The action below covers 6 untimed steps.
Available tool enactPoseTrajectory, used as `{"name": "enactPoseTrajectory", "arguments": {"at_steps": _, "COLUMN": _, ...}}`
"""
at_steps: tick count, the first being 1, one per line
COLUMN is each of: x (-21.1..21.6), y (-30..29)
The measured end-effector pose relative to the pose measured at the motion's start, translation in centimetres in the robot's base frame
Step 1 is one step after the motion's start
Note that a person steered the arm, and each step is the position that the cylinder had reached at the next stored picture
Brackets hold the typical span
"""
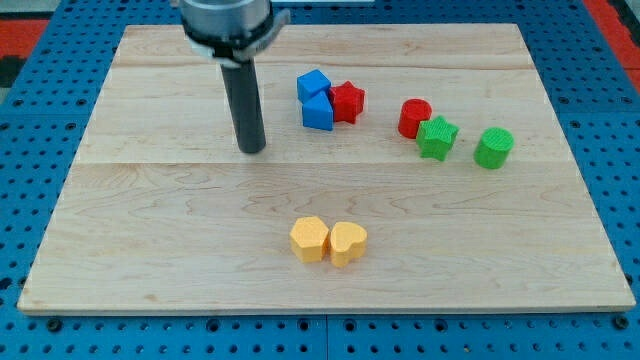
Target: Move the red circle and green blocks to the group of blocks
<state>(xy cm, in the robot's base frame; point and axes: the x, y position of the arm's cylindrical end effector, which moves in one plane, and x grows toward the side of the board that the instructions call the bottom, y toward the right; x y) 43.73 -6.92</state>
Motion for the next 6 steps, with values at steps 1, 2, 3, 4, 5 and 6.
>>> {"name": "enactPoseTrajectory", "arguments": {"at_steps": 1, "x": 2.2, "y": 8.5}}
{"name": "enactPoseTrajectory", "arguments": {"at_steps": 2, "x": 3.7, "y": 17.7}}
{"name": "enactPoseTrajectory", "arguments": {"at_steps": 3, "x": 2.0, "y": 21.4}}
{"name": "enactPoseTrajectory", "arguments": {"at_steps": 4, "x": 1.4, "y": 21.5}}
{"name": "enactPoseTrajectory", "arguments": {"at_steps": 5, "x": 0.3, "y": 22.0}}
{"name": "enactPoseTrajectory", "arguments": {"at_steps": 6, "x": -2.1, "y": 22.0}}
